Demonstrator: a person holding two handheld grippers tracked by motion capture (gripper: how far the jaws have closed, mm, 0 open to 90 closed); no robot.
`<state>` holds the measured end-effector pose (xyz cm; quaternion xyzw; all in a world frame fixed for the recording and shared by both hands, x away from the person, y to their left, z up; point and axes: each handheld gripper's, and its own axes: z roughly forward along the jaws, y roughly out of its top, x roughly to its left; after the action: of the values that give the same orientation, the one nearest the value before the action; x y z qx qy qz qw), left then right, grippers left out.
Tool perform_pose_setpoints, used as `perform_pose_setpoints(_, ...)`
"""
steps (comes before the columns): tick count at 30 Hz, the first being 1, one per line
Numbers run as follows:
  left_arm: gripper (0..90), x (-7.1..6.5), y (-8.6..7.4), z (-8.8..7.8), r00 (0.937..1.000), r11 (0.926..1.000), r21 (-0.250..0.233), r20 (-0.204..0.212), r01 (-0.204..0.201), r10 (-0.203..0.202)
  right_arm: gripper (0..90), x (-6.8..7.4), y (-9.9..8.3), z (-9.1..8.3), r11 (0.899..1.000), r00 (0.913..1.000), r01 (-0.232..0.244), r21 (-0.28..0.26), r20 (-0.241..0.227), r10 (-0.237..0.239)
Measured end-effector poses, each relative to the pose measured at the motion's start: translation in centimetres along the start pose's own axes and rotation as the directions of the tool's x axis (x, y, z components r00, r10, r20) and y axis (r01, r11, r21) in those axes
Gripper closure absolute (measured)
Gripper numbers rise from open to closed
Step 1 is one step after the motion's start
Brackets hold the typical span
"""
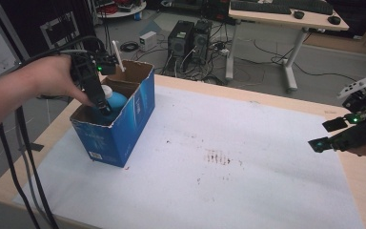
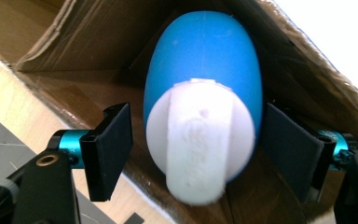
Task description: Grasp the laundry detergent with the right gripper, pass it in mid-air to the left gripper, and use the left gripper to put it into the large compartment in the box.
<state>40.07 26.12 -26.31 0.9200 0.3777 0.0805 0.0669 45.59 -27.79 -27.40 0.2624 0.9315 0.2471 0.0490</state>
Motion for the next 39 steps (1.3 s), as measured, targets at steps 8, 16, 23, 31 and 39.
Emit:
perform_pose_setpoints(8, 21.8, -0.3, 0.5, -3.5, 0.9988, 0.9991, -0.037, -0.043, -0.023, 0.022, 12.2, 0.8, 0.0, 0.0, 1.0, 0.9999, 0.015, -0.001, -0.004, -0.015)
perform_pose_setpoints(16, 20.7, -2.1, 2.9, -5.4, 0.9947, 0.9887, -0.109, -0.02, -0.103, 0.101, 12.2, 1.6, 0.4, -0.3, 1.0, 0.9997, 0.021, -0.015, -0.012, -0.022)
perform_pose_setpoints(23, 20.7, -5.2, 6.4, -4.7, 0.976, 0.9688, -0.126, 0.018, -0.213, 0.217, 12.2, 2.6, 0.9, -0.5, 0.999, 0.9992, 0.036, -0.018, -0.013, -0.037)
perform_pose_setpoints(31, 20.7, -8.5, 10.2, -2.7, 0.9501, 0.9431, -0.153, 0.058, -0.295, 0.307, 12.2, 3.7, 1.5, -0.5, 0.998, 0.9978, 0.059, -0.012, -0.028, -0.06)
perform_pose_setpoints(39, 20.8, -11.0, 12.5, -0.7, 0.9367, 0.929, -0.172, 0.069, -0.328, 0.343, 12.2, 3.9, 1.6, -0.8, 0.997, 0.997, 0.073, -0.018, -0.024, -0.074)
